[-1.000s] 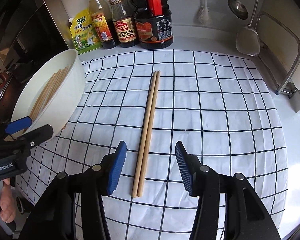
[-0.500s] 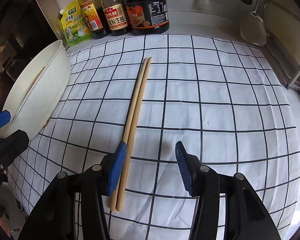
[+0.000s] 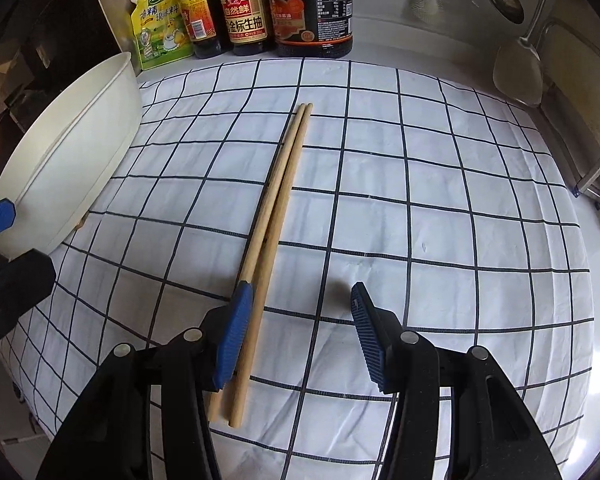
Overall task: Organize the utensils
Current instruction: 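Move the right gripper back over the last chopsticks while the left gripper returns too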
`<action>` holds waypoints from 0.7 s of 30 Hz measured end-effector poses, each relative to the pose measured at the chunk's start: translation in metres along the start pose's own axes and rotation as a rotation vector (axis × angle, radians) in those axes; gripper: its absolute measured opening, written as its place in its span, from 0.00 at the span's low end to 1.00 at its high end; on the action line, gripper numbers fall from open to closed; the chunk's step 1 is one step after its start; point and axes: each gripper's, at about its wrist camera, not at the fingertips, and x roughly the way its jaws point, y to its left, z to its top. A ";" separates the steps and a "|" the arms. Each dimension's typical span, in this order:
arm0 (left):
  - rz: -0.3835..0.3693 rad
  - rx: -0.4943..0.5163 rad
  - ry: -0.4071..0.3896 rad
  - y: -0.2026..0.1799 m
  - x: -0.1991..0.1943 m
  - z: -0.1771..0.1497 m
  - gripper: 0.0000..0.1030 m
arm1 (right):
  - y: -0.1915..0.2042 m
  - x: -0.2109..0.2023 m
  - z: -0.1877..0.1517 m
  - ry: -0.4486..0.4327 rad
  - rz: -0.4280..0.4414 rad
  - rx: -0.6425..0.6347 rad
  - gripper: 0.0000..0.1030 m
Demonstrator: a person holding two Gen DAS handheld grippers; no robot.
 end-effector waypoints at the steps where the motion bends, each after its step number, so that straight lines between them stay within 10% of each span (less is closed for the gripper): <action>1: -0.001 0.003 0.001 -0.001 0.000 0.000 0.86 | 0.003 0.001 0.000 0.006 -0.016 -0.024 0.48; 21: -0.069 -0.007 0.058 -0.041 0.033 0.006 0.86 | -0.062 -0.001 -0.001 -0.038 -0.027 -0.010 0.48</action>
